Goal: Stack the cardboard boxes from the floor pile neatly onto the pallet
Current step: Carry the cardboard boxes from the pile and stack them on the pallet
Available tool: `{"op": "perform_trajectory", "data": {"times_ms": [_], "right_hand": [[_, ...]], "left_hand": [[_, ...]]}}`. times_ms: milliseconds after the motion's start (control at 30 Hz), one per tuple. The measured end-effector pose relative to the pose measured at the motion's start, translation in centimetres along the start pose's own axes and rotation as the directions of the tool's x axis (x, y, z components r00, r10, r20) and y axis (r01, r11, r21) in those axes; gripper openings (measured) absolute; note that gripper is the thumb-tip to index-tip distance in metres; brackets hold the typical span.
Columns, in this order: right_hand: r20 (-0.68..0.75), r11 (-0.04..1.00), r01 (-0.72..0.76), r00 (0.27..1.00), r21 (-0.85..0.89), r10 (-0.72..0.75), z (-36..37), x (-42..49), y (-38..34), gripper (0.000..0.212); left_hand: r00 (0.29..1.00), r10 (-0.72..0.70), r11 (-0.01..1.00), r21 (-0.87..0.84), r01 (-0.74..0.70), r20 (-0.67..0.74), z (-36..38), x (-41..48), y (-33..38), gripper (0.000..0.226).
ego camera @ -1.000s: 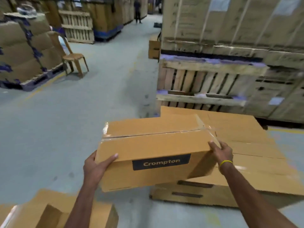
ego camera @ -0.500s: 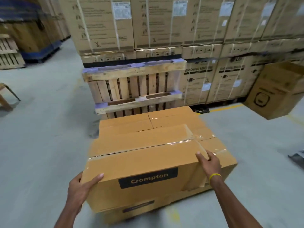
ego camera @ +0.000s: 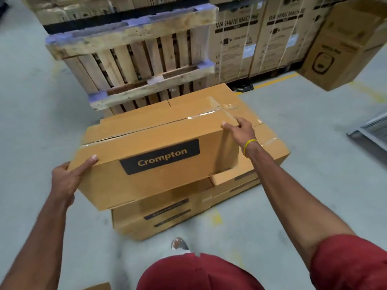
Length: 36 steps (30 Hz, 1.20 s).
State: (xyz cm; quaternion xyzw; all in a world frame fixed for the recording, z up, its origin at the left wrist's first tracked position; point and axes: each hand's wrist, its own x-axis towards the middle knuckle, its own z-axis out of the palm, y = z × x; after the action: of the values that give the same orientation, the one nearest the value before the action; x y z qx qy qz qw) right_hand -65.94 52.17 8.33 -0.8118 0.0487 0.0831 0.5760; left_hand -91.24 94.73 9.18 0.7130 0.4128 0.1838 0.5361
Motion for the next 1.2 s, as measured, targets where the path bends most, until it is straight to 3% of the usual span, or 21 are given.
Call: {"op": "perform_trajectory", "data": {"times_ms": [167, 333, 500, 767, 1200], "right_hand": [[0.078, 0.999, 0.012, 0.997, -0.038, -0.009, 5.0, 2.5, -0.7, 0.047], [0.173, 0.988, -0.063, 0.981, -0.141, 0.087, 8.9, 4.1, 2.1, 0.072], [0.223, 0.967, -0.163, 0.953, -0.194, 0.205, 10.0, 3.6, 5.0, 0.067], [0.245, 0.954, -0.193, 0.937, -0.232, 0.249, 11.1, 5.5, 11.8, 0.056], [0.246, 0.944, -0.254, 0.921, -0.213, 0.303, 10.7, 3.2, 12.1, 0.057]], "left_hand": [[0.998, -0.059, 0.998, 0.013, 0.059, 0.004, -1.5, 3.7, -1.5, 0.067], [0.987, -0.147, 0.987, 0.074, 0.142, 0.071, -2.7, 6.0, -5.0, 0.062], [0.972, -0.201, 0.973, 0.137, 0.184, 0.119, -2.3, 5.4, -8.5, 0.062], [0.96, -0.251, 0.95, 0.22, 0.22, 0.122, -0.9, 3.9, -11.9, 0.058], [0.961, -0.267, 0.934, 0.264, 0.24, 0.074, -0.4, 3.1, -14.8, 0.058]]}}
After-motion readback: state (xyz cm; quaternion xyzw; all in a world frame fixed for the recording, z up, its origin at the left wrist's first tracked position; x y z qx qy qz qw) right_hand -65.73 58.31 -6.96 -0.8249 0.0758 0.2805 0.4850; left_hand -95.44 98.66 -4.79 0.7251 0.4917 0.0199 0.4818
